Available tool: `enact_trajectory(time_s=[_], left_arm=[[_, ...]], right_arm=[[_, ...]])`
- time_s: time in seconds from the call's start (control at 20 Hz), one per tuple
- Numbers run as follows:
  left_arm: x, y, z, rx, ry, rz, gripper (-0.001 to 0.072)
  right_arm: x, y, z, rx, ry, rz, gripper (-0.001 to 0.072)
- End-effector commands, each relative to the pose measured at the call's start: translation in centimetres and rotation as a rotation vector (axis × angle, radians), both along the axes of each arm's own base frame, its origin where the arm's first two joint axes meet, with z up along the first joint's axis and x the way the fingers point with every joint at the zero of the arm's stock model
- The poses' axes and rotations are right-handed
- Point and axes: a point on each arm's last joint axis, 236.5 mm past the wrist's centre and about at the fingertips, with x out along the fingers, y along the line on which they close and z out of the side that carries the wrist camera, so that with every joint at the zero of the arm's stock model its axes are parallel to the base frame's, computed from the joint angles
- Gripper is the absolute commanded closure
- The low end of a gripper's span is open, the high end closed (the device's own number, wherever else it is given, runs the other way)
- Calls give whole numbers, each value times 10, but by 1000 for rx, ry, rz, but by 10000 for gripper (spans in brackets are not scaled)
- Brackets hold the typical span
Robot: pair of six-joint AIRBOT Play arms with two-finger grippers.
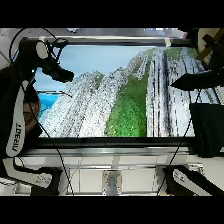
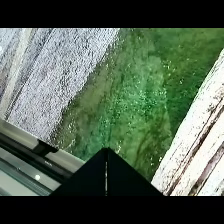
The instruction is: Fold the clothes and pants, and hang the long-sleeved shirts on hangers.
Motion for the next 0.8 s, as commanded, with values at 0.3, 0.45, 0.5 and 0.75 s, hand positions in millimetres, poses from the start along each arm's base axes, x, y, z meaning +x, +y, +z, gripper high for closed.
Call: enact_trajectory(time_s=[0.3,0.45,0.5,0.75], left_arm=[[-77,302,20,514,123,730,-11],[-121,359,9,431,173,903,-11],[-130,374,4,395,169,944,-11],[-151,430,-21,323,137,1053,-11]], right_arm=[[25,-7,12,5,-98,-67,320],[52,-17,30,13,-219,-147,320],[61,-21,37,17,-262,-175,320],[81,-25,62,69,-374,-240,320]])
